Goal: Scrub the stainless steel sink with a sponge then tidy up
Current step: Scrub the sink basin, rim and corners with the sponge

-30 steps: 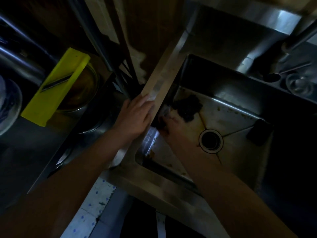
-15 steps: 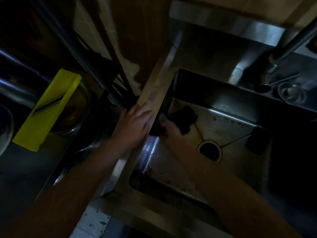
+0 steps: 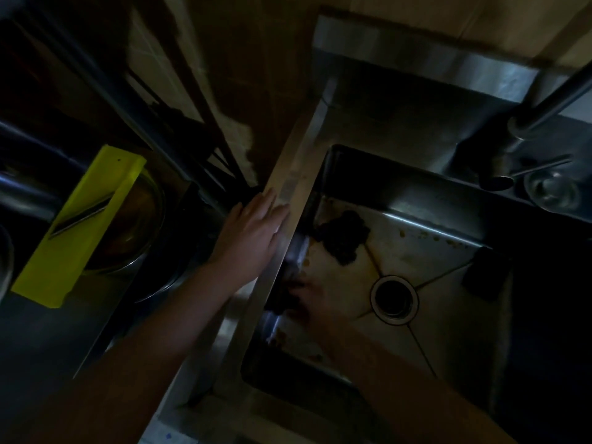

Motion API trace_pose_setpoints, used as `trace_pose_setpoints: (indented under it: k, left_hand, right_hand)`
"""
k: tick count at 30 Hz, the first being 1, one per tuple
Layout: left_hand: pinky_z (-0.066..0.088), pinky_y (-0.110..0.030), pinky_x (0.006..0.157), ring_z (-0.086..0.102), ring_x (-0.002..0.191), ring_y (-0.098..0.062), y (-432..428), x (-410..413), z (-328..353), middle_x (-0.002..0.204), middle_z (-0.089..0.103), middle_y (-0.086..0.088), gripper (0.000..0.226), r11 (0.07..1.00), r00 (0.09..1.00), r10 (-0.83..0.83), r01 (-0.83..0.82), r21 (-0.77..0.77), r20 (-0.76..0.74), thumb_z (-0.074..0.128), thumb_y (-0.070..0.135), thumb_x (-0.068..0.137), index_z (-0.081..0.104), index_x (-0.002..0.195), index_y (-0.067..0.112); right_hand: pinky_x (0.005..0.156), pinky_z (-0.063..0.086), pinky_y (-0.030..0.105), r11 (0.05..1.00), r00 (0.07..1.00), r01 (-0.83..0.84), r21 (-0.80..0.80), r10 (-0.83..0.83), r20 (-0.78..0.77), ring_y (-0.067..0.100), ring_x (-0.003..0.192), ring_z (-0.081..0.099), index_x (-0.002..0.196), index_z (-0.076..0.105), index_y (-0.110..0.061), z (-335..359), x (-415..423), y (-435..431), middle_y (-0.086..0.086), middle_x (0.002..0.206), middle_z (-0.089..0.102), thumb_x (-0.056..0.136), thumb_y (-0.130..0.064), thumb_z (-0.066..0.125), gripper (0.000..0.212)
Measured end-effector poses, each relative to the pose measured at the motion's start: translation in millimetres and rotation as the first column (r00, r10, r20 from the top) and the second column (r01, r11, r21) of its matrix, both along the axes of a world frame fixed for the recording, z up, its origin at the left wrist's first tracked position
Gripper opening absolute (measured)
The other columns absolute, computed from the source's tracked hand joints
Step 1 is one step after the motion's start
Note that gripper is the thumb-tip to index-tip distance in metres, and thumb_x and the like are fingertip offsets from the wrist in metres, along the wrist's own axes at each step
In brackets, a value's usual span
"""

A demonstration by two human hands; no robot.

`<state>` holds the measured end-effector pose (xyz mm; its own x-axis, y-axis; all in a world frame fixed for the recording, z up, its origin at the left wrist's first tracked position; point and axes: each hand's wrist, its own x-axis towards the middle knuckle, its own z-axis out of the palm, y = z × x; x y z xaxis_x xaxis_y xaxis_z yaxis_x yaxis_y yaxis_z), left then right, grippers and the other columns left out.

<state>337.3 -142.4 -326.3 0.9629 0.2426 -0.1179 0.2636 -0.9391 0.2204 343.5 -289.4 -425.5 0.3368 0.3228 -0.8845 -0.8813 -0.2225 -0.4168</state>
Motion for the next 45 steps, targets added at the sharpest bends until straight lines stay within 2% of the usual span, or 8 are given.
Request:
trace_pose_setpoints:
  k: [5, 8, 16, 24, 27, 30, 38, 45]
  left_hand:
    - [0.028, -0.049, 0.108, 0.024, 0.141, -0.027, 4, 3, -3, 0.155, 0.023, -0.008, 0.043, 0.998, 0.999, 0.002, -0.005, -0.061, -0.049, 0.05, 0.027, 0.092, 0.049, 0.134, 0.02]
    - [0.026, -0.051, 0.109, 0.02, 0.142, -0.024, 7, 2, -3, 0.157, 0.019, -0.003, 0.045, 0.995, 0.997, 0.011, -0.019, -0.101, -0.077, 0.052, 0.026, 0.091, 0.047, 0.136, 0.024]
    - [0.022, -0.051, 0.111, 0.018, 0.143, -0.026, 5, 5, -2, 0.158, 0.015, -0.003, 0.049, 0.995, 0.995, 0.023, -0.032, -0.098, -0.095, 0.055, 0.017, 0.09, 0.045, 0.138, 0.025]
    - [0.022, -0.051, 0.111, 0.013, 0.144, -0.025, 6, 9, -1, 0.159, 0.009, -0.002, 0.049, 0.997, 0.992, 0.011, -0.021, -0.078, -0.122, 0.053, 0.019, 0.092, 0.041, 0.14, 0.027]
    - [0.023, -0.053, 0.111, 0.014, 0.144, -0.026, 4, 8, -1, 0.158, 0.011, -0.003, 0.049, 0.997, 0.994, 0.005, -0.013, -0.077, -0.111, 0.053, 0.019, 0.092, 0.042, 0.139, 0.026]
    - [0.023, -0.053, 0.111, 0.013, 0.144, -0.026, 4, 7, -2, 0.159, 0.009, -0.002, 0.049, 0.996, 0.994, 0.009, -0.019, -0.088, -0.108, 0.052, 0.018, 0.092, 0.042, 0.139, 0.026]
    - [0.021, -0.051, 0.113, 0.013, 0.144, -0.027, 6, 10, -1, 0.158, 0.01, -0.001, 0.049, 0.988, 0.995, 0.023, -0.037, -0.151, -0.096, 0.053, 0.014, 0.092, 0.043, 0.139, 0.026]
    - [0.022, -0.049, 0.112, 0.015, 0.144, -0.028, 7, 11, -1, 0.158, 0.012, -0.001, 0.049, 0.99, 0.996, 0.024, -0.037, -0.138, -0.091, 0.056, 0.015, 0.09, 0.046, 0.137, 0.026]
  right_hand:
    - [0.056, 0.05, 0.029, 0.994, 0.973, -0.109, -0.027, 0.101, -0.207, 0.025, 0.065, 0.059, 0.1, 0.063, 0.003, -2, -30, -14, 0.016, 0.077, 0.06, 0.082, 0.007, 0.054, 0.02]
    - [0.05, 0.046, 0.026, 0.999, 0.996, 0.039, 0.013, -0.038, -0.076, 0.026, 0.061, 0.051, 0.083, 0.056, 0.001, 6, 3, -2, 0.016, 0.075, 0.051, 0.087, 0.006, 0.046, 0.012]
    - [0.104, 0.04, 0.057, 0.954, 0.943, 0.27, 0.127, -0.289, 0.163, 0.044, 0.12, 0.051, 0.136, 0.045, -0.003, -6, 137, 55, 0.027, 0.131, 0.052, 0.084, 0.016, 0.038, 0.056]
    - [0.093, 0.045, 0.062, 0.996, 0.998, 0.002, -0.087, 0.003, 0.055, 0.046, 0.093, 0.06, 0.088, 0.061, -0.001, -46, 9, 6, 0.024, 0.091, 0.06, 0.079, 0.017, 0.045, 0.026]
    - [0.079, 0.054, 0.044, 0.985, 0.983, -0.169, -0.038, 0.165, -0.083, 0.028, 0.086, 0.063, 0.093, 0.063, -0.015, -41, -35, -15, 0.01, 0.094, 0.064, 0.083, 0.002, 0.051, 0.023]
    - [0.066, 0.052, 0.041, 0.994, 0.989, -0.049, -0.094, 0.035, -0.146, 0.033, 0.076, 0.062, 0.095, 0.065, -0.004, -33, -29, -5, 0.022, 0.089, 0.063, 0.08, 0.007, 0.051, 0.023]
    - [0.084, 0.05, 0.043, 0.939, 0.938, 0.257, 0.229, -0.3, 0.175, 0.032, 0.086, 0.057, 0.126, 0.051, 0.002, 12, 146, 56, 0.021, 0.099, 0.058, 0.085, 0.013, 0.034, 0.046]
    - [0.094, 0.05, 0.048, 0.939, 0.89, 0.32, 0.129, -0.344, 0.299, 0.037, 0.098, 0.06, 0.123, 0.054, 0.006, 6, 114, 58, 0.024, 0.109, 0.061, 0.09, 0.009, 0.045, 0.034]
